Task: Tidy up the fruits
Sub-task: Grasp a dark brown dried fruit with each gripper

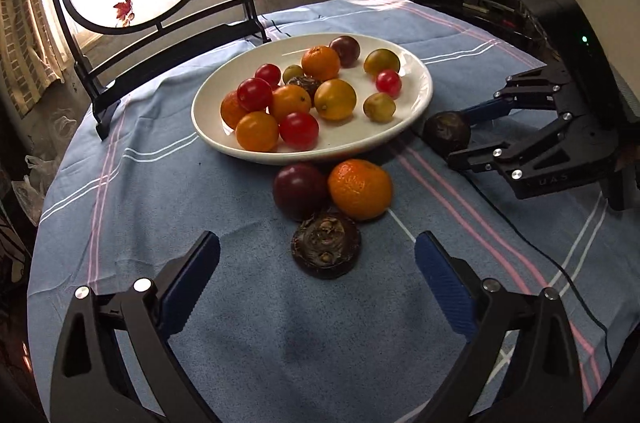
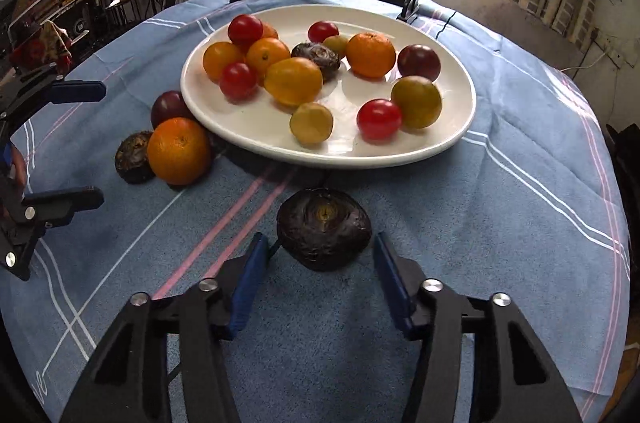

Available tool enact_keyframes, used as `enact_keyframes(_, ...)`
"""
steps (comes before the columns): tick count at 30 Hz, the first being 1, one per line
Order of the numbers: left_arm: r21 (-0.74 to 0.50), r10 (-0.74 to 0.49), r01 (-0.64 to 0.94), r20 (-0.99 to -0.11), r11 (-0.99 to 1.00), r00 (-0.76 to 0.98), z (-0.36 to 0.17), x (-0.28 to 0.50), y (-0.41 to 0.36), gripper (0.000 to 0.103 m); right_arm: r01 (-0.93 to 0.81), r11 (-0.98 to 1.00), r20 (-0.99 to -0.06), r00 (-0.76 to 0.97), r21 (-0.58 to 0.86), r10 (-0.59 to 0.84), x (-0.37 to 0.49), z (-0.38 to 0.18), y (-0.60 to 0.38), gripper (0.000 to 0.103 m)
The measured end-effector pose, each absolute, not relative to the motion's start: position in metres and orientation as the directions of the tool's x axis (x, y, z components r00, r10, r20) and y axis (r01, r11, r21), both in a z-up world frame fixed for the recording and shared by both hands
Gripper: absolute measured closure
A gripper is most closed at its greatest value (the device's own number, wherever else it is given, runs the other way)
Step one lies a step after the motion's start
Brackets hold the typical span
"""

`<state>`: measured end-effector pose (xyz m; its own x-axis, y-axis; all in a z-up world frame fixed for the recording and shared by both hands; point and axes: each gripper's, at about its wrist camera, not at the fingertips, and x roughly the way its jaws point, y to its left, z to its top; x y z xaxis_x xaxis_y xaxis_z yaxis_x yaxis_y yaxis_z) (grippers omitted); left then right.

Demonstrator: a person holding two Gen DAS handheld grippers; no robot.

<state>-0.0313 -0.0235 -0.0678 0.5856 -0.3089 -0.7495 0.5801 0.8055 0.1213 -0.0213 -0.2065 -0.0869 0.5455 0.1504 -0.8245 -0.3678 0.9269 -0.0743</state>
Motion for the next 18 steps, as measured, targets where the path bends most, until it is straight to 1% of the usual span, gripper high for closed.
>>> enact_keyframes(1, 0.11, -0.311, 0.585, -0.76, 0.804, 0.57, -0.069, -0.028, -0.026, 0.015, -0.367, 0.927, -0.821, 0.551, -0.077, 0.15, -0.021, -0.086, -0.207, 0.057)
enact_keyframes(2, 0.099, -0.309, 0.589, -0.775, 0.802, 0.551, -0.071, -0.025, -0.028, 0.021, -0.373, 0.924, -0.822, 0.549, -0.082, 0.149, -0.022, -0.085, -0.208, 0.058)
enact_keyframes(4, 0.082, -0.298, 0.591, -0.803, 0.802, 0.516, -0.077, -0.017, -0.031, 0.027, -0.375, 0.924, -0.821, 0.548, -0.072, 0.158, -0.024, -0.084, -0.21, 0.058)
enact_keyframes(6, 0.069, -0.294, 0.593, -0.819, 0.802, 0.492, -0.082, -0.013, -0.033, 0.038, -0.381, 0.921, -0.821, 0.549, -0.078, 0.158, -0.027, -0.082, -0.21, 0.058)
enact_keyframes(7, 0.064, -0.294, 0.595, -0.824, 0.801, 0.485, -0.084, -0.012, -0.033, 0.039, -0.384, 0.92, -0.819, 0.55, -0.075, 0.163, -0.029, -0.081, -0.21, 0.058)
enact_keyframes(9, 0.056, -0.298, 0.601, -0.83, 0.798, 0.472, -0.086, -0.011, -0.035, 0.047, -0.386, 0.92, -0.819, 0.548, -0.066, 0.171, -0.03, -0.08, -0.211, 0.058)
enact_keyframes(11, 0.053, -0.29, 0.598, -0.838, 0.8, 0.463, -0.089, -0.009, -0.036, 0.052, -0.389, 0.918, -0.82, 0.547, -0.071, 0.169, -0.031, -0.08, -0.211, 0.058)
enact_keyframes(13, 0.048, -0.29, 0.59, -0.837, 0.806, 0.463, -0.088, -0.008, -0.035, 0.06, -0.389, 0.919, -0.82, 0.544, -0.061, 0.176, -0.032, -0.08, -0.211, 0.058)
enact_keyframes(15, 0.016, -0.306, 0.588, -0.842, 0.809, 0.445, -0.086, -0.008, -0.032, 0.06, -0.389, 0.919, -0.817, 0.549, -0.063, 0.177, -0.035, -0.079, -0.211, 0.058)
enact_keyframes(18, 0.022, -0.324, 0.597, -0.824, 0.802, 0.465, -0.076, -0.017, -0.028, 0.06, -0.391, 0.919, -0.812, 0.552, -0.051, 0.19, -0.04, -0.075, -0.212, 0.058)
